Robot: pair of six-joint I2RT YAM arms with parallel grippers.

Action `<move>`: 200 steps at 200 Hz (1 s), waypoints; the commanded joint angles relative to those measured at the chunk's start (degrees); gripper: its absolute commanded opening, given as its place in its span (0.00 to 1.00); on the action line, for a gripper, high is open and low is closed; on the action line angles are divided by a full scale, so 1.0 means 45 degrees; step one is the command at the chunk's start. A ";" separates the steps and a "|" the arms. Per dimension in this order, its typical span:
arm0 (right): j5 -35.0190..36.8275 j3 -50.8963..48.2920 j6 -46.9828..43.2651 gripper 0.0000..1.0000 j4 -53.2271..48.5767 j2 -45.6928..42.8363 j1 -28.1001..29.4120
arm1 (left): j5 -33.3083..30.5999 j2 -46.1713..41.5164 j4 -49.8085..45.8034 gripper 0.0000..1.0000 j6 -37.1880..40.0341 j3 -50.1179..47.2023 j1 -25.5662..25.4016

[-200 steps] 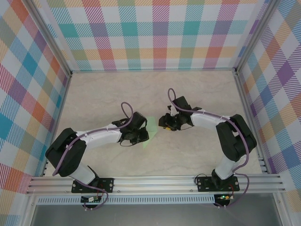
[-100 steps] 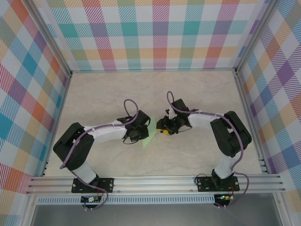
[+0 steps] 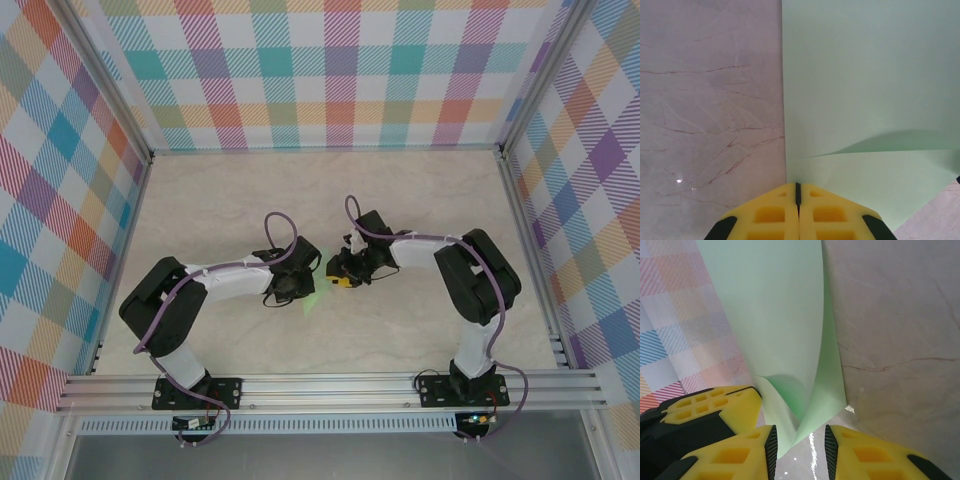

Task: Fold a paper plane with a square sheet of paper (pick it up from the middle)
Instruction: Fourth fold the wing at the center of the table.

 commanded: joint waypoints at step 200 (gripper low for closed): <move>0.3565 -0.0143 0.0276 0.00 -0.1411 -0.2538 0.0207 | -0.1188 -0.3668 -0.1634 0.57 0.0862 0.0284 0.0050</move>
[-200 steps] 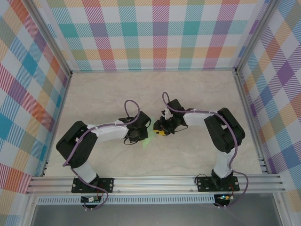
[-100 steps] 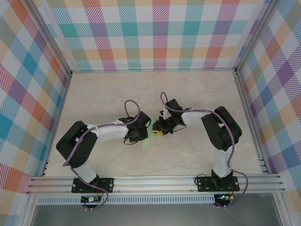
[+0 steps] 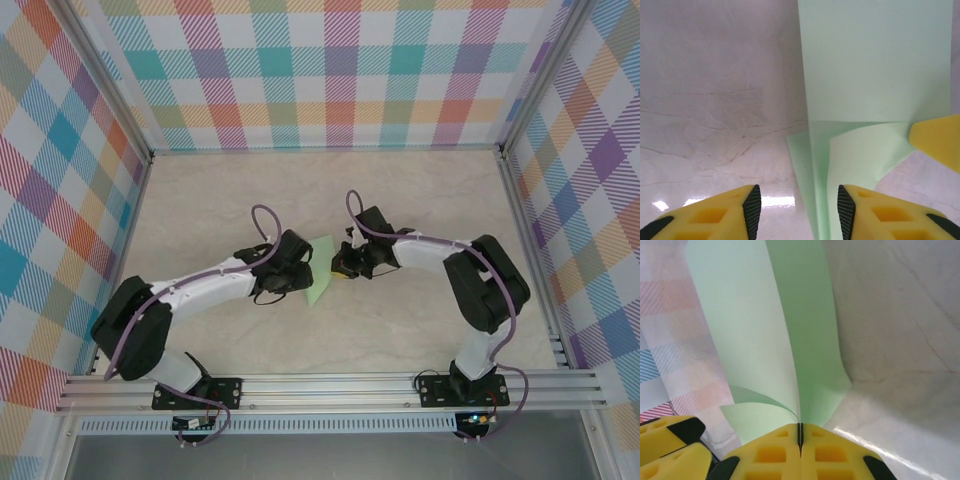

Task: Fold a paper plane with a square sheet of paper (pick it up from the middle)
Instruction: Fourth fold the wing at the center of the table.

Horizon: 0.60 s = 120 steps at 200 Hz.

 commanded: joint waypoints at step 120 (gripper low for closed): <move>0.3572 -0.0180 0.3639 0.00 -0.2366 -0.2616 0.0389 | 0.1214 -0.2545 0.4101 0.71 0.3972 -0.1720 -0.0242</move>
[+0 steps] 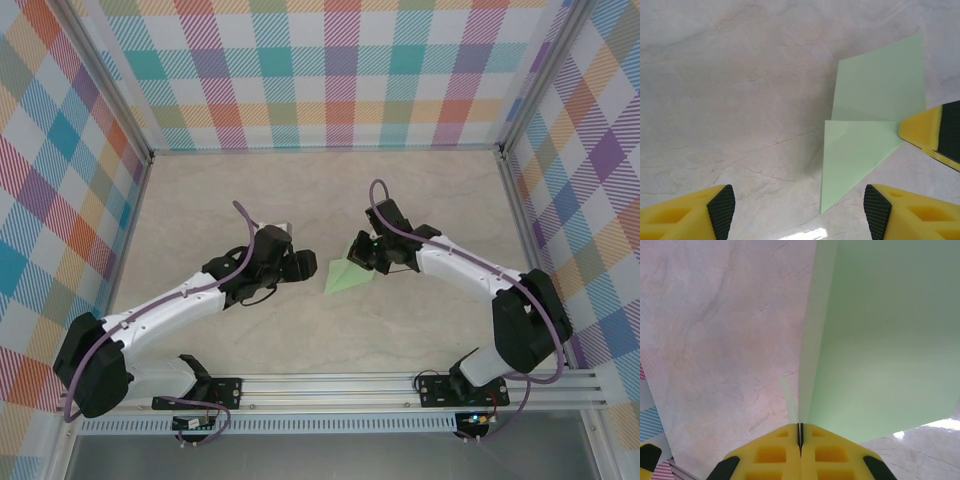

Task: Fold a paper plane with a square sheet of paper (pick it up from the middle)
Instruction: Fourth fold the wing at the center of the table.

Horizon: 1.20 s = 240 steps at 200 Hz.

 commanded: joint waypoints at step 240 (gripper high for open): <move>-0.1909 0.1406 0.3031 0.00 -0.0854 0.2769 -0.0312 | 0.1109 0.5056 1.1392 0.20 0.8758 -0.3829 -0.1323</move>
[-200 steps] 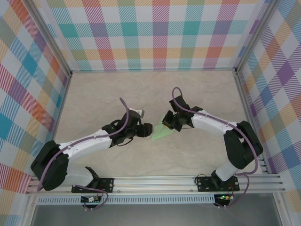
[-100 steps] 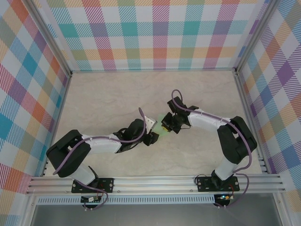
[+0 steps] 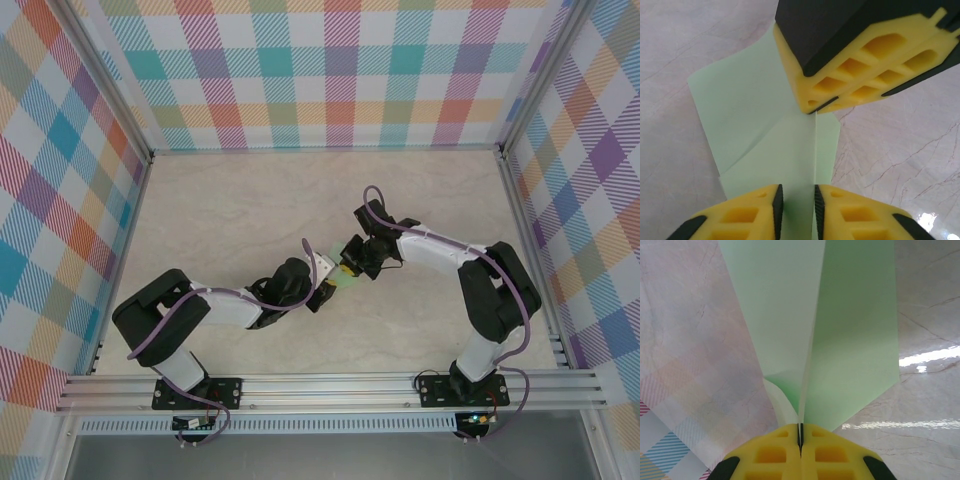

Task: Fold a paper plane with a square sheet of paper (pick it up from the middle)
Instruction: Fourth fold the wing at the center of the table.

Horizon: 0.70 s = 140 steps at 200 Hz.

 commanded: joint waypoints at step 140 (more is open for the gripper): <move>-0.1098 -0.1363 -0.3817 0.56 0.1750 -0.1901 -0.1002 | 0.0271 0.0338 0.0283 0.00 -0.4219 -0.0254 -0.0128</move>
